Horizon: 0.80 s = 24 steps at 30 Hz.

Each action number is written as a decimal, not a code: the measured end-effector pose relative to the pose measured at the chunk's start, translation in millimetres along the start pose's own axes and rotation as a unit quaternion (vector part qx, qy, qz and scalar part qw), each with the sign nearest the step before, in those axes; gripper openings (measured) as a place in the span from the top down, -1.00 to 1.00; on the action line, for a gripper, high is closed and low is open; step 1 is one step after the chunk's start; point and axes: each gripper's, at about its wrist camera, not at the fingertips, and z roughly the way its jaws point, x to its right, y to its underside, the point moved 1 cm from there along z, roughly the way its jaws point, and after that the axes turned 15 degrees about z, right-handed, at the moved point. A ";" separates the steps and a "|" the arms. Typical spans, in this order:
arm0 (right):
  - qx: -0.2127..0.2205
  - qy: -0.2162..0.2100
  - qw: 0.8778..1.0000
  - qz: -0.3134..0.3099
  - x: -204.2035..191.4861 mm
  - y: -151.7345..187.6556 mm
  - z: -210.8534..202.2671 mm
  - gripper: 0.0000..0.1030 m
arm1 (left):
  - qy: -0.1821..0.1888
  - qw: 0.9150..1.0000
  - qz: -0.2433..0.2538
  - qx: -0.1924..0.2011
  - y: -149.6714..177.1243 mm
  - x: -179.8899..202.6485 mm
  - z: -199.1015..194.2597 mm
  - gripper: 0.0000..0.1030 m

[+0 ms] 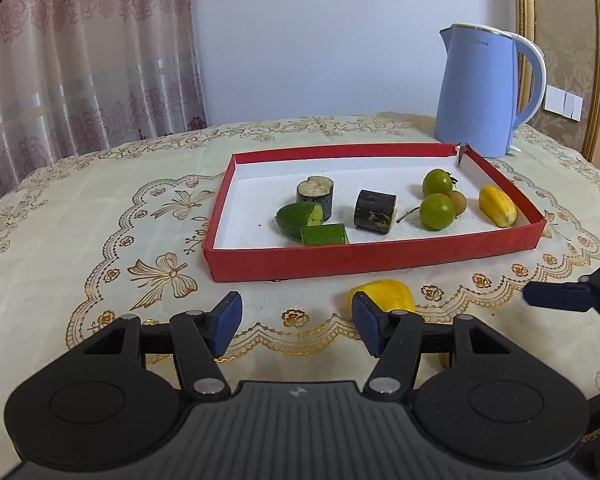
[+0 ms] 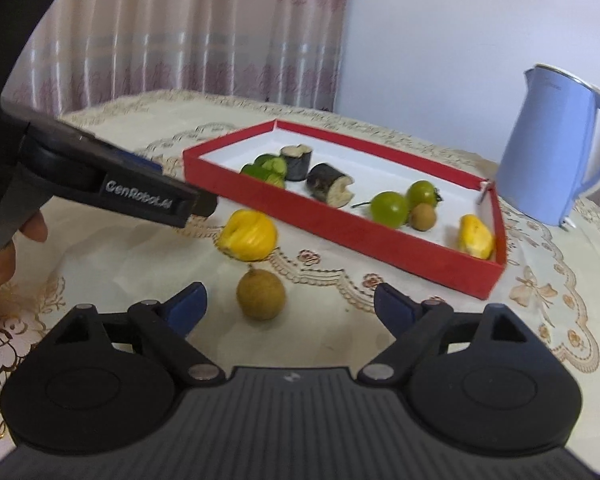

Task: Organize fruits
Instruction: 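Move both tools back toward the yellow pepper and brown longan, then grasp the brown longan with the right tool while the left tool grasps the yellow pepper piece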

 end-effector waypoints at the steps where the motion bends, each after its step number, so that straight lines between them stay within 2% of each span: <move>1: -0.003 -0.001 1.000 -0.002 -1.6 -1.1 2.1 -0.44 | 0.001 1.000 -0.001 0.000 0.3 -0.5 0.0 -0.16; 2: -0.006 -0.001 1.000 -0.003 -3.1 -1.9 4.0 -0.30 | 0.001 1.000 -0.002 -0.001 0.6 -1.0 0.3 -0.16; 7: -0.017 0.006 1.000 0.007 -6.4 -4.1 12.0 -0.01 | 0.002 1.000 -0.004 -0.002 0.3 -1.9 1.5 -0.16; 9: -0.025 0.007 1.000 0.013 -7.4 -3.6 14.5 0.21 | 0.004 1.000 -0.004 -0.002 0.3 -1.5 2.4 -0.16; 10: -0.027 0.006 1.000 0.015 -7.9 -3.6 15.4 0.26 | 0.005 1.000 -0.004 -0.003 0.2 -0.9 2.9 -0.16; 16: -0.029 0.001 0.999 0.020 -7.7 -4.5 17.7 0.35 | 0.009 1.000 -0.004 -0.003 1.0 0.6 3.8 -0.16; 18: -0.028 0.001 0.999 0.016 -9.0 -4.2 17.8 0.50 | 0.008 1.000 -0.006 -0.003 1.5 -0.4 3.3 -0.16; 24: -0.025 0.005 1.000 0.014 -10.7 -1.6 13.8 0.50 | 0.009 1.000 -0.006 -0.005 1.7 -0.4 3.5 -0.16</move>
